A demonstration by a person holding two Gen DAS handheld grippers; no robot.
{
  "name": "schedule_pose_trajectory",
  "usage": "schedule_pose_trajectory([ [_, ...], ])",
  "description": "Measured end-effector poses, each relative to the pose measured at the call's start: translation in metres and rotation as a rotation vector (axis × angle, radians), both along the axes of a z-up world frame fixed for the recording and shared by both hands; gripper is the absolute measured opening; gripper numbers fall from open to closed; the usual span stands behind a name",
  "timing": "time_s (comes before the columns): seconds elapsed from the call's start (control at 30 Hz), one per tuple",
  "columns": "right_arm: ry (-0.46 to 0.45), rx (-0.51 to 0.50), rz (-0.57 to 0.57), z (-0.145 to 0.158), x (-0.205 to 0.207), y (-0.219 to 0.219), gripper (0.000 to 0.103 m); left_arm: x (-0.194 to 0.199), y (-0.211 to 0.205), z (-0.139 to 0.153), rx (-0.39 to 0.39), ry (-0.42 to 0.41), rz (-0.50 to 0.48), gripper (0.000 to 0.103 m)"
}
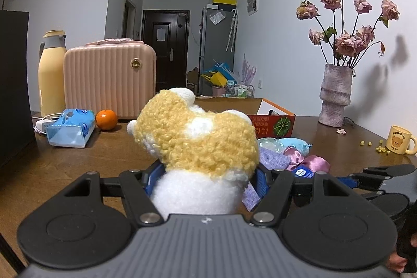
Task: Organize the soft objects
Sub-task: 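Carry the lamb and tissue pack in both grippers over the cardboard box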
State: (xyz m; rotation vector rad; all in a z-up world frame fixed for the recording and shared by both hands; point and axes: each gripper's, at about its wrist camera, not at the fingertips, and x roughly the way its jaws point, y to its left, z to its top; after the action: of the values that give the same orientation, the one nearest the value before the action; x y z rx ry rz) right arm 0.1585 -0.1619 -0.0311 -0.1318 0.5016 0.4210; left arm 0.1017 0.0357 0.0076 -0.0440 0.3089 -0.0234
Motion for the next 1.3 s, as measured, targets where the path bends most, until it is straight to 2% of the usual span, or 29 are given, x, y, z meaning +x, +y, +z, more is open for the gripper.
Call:
schedule_pose_trajectory([
  [0.7,-0.127,0.046,-0.036,0.039,0.003,-0.021,0.051,0.025,-0.018,0.021,0.027,-0.023,0.005,0.068],
  [1.3,-0.201,0.076,-0.077,0.064,0.04,-0.027,0.051,0.071,-0.033,0.041,0.024,-0.055,0.018,0.068],
])
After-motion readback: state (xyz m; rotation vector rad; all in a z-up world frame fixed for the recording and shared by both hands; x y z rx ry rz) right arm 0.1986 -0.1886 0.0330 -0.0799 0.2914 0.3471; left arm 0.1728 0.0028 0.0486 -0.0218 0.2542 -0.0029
